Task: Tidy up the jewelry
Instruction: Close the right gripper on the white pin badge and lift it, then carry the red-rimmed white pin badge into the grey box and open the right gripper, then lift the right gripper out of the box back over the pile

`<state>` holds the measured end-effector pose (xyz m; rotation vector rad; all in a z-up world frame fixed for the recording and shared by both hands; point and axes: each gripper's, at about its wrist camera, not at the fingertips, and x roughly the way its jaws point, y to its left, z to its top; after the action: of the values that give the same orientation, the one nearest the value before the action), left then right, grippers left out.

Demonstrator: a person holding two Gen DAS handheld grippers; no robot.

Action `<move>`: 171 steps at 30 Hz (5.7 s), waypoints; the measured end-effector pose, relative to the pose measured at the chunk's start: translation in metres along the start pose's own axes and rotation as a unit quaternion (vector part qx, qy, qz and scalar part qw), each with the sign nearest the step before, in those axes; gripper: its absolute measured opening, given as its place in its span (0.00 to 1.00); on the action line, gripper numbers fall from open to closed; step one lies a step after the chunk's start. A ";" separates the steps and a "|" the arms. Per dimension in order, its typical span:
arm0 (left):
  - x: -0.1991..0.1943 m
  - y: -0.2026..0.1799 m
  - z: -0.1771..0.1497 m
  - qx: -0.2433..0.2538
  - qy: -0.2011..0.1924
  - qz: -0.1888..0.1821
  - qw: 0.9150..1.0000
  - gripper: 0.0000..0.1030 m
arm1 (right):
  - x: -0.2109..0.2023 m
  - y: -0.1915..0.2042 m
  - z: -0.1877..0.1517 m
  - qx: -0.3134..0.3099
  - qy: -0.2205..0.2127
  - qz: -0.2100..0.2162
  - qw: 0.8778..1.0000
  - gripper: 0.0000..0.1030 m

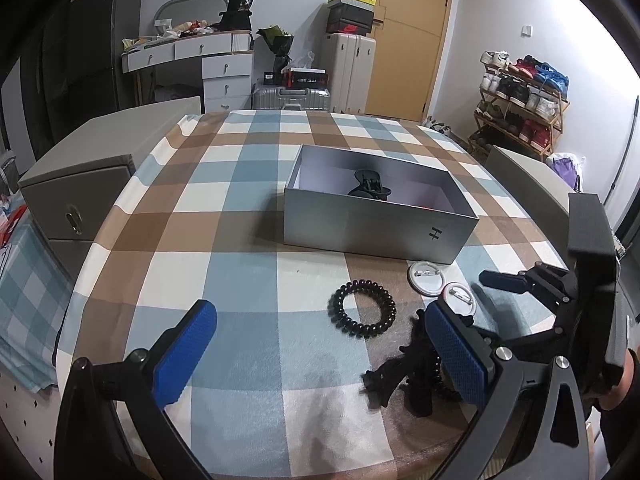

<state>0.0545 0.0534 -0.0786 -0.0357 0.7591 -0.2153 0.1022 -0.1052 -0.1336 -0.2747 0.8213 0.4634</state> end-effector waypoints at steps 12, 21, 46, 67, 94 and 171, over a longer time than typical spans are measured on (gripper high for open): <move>0.005 -0.009 0.005 0.008 0.009 -0.008 1.000 0.99 | -0.008 -0.009 -0.008 0.047 -0.021 0.024 0.998 0.40; 0.031 -0.048 0.028 0.059 0.050 -0.093 0.993 0.99 | -0.036 -0.051 -0.022 0.118 -0.068 0.022 0.990 0.40; 0.100 -0.092 0.030 0.125 0.160 -0.101 0.974 0.60 | -0.076 -0.098 -0.042 0.175 -0.130 -0.006 0.976 0.40; 0.077 -0.099 0.030 0.145 0.126 -0.086 0.978 0.36 | -0.087 -0.094 -0.039 0.168 -0.139 -0.007 0.976 0.40; 0.002 -0.017 0.097 0.013 -0.058 -0.049 0.997 0.36 | -0.089 -0.055 0.070 0.125 -0.192 0.104 0.968 0.40; 0.014 -0.025 0.091 0.010 -0.020 -0.004 1.000 0.72 | -0.083 -0.067 0.062 0.163 -0.193 0.093 0.963 0.89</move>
<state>0.1227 0.0224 -0.0190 -0.0236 0.7172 -0.2296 0.1258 -0.1616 -0.0260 0.1978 0.5291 0.5269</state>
